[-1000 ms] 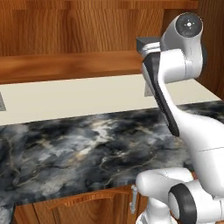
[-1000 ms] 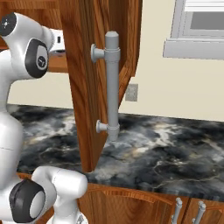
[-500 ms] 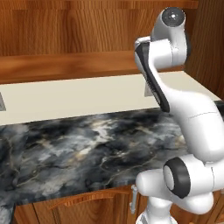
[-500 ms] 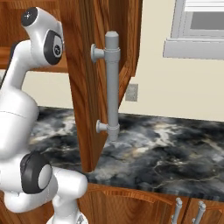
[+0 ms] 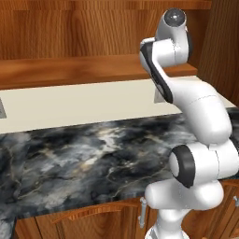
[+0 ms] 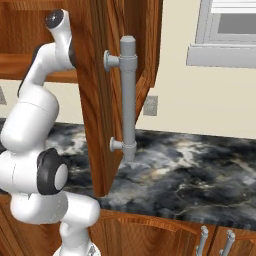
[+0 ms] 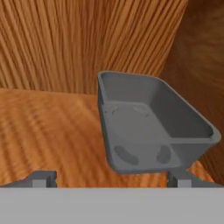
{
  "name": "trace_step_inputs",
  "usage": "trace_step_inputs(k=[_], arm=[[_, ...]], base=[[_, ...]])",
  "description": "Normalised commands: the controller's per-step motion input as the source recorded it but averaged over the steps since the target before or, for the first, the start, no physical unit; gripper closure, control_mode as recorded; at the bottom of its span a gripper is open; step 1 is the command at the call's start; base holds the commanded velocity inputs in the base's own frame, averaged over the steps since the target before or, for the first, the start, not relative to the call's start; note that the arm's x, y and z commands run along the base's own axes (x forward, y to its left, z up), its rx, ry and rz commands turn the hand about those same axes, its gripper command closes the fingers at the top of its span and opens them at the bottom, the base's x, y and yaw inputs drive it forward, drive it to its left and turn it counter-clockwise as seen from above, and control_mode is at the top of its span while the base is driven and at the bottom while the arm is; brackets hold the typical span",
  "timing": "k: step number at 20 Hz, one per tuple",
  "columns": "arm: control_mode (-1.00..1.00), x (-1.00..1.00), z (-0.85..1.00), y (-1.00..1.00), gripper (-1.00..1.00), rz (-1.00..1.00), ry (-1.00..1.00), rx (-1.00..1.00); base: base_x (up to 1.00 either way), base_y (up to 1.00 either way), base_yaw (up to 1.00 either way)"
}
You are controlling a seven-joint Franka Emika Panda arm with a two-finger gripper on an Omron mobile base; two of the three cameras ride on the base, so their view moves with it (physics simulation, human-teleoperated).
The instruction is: Retrieve the tupperware and aluminum foil from the cabinet and place them on the dining counter near the plate with fish and potato to prepare for storing leftovers.
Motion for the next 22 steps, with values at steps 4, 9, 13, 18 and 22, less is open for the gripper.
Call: trace_step_inputs(k=[4, 9, 13, 18, 22], arm=[[-1.00, 0.64, -0.10, -0.17, -1.00, 0.00, 0.01, 0.02], [-1.00, 0.68, -0.02, -0.05, -1.00, 0.00, 0.00, 0.00], [-1.00, 0.68, -0.07, 0.00, -1.00, 0.00, 0.00, 0.00], [-1.00, 0.45, -0.26, 0.00, -1.00, 0.00, 0.01, 0.00], [-1.00, 0.20, -0.44, -0.01, 1.00, 0.00, 0.05, 0.00]], base=[[0.00, 0.00, 0.00], [0.00, 0.00, 0.00], [0.00, 0.00, 0.00], [0.00, 0.00, 0.00], [0.00, 0.00, 0.00]])
